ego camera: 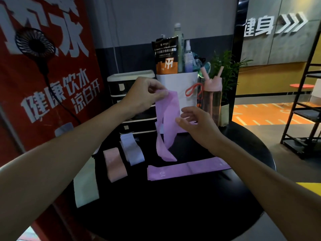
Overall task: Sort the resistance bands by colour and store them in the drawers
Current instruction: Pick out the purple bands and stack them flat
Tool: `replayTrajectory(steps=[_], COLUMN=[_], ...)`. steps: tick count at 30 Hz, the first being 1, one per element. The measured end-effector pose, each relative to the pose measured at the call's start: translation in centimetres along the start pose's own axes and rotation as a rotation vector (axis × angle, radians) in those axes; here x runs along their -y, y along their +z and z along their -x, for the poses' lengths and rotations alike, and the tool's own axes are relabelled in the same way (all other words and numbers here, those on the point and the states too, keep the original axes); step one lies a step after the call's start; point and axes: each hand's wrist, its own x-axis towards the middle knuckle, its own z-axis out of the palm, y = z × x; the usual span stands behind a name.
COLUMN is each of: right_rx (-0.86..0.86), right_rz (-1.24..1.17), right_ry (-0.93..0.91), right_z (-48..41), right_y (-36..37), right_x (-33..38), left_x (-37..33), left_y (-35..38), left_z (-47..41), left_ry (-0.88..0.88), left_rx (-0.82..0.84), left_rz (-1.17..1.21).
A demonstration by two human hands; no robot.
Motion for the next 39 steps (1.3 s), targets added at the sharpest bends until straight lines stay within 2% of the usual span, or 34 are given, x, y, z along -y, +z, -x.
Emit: replayTrajectory(steps=[6, 12, 15, 19, 23, 27, 34, 39], right_rx=[-0.091, -0.21, -0.196, -0.137, -0.162, -0.156, -0.206, -0.23], right_rz=[-0.054, -0.005, -0.007, -0.157, -0.184, -0.317, -0.278, -0.145], right_ry=[-0.108, -0.085, -0.078, -0.058, -0.113, -0.052, -0.054, -0.085], right_z=[-0.7, -1.4, -1.3, -1.1, -0.8, -0.8, -1.2, -1.4], right_y=[-0.1, -0.6, -0.8, -0.6, -0.2, -0.3, -0.6, -0.5], right_x=[2.1, 2.9, 3.5, 4.7, 5.9, 6.4, 6.3, 5.7], left_x=[-1.8, -1.6, -1.7, -2.3, -2.6, -2.6, -2.9, -2.8], left_y=[-1.0, -1.7, -1.5, -1.1, -0.4, 0.0, 0.3, 0.7], left_z=[0.6, 1.0, 1.3, 1.4, 1.3, 1.4, 2.4, 2.6], left_ry=[-0.083, -0.201, -0.255, -0.243, -0.181, -0.149, -0.135, -0.137], left_rx=[0.012, -0.002, -0.012, -0.066, -0.094, -0.123, -0.052, -0.059], left_rz=[0.135, 0.34, 0.418, 0.416, 0.367, 0.326, 0.323, 0.319])
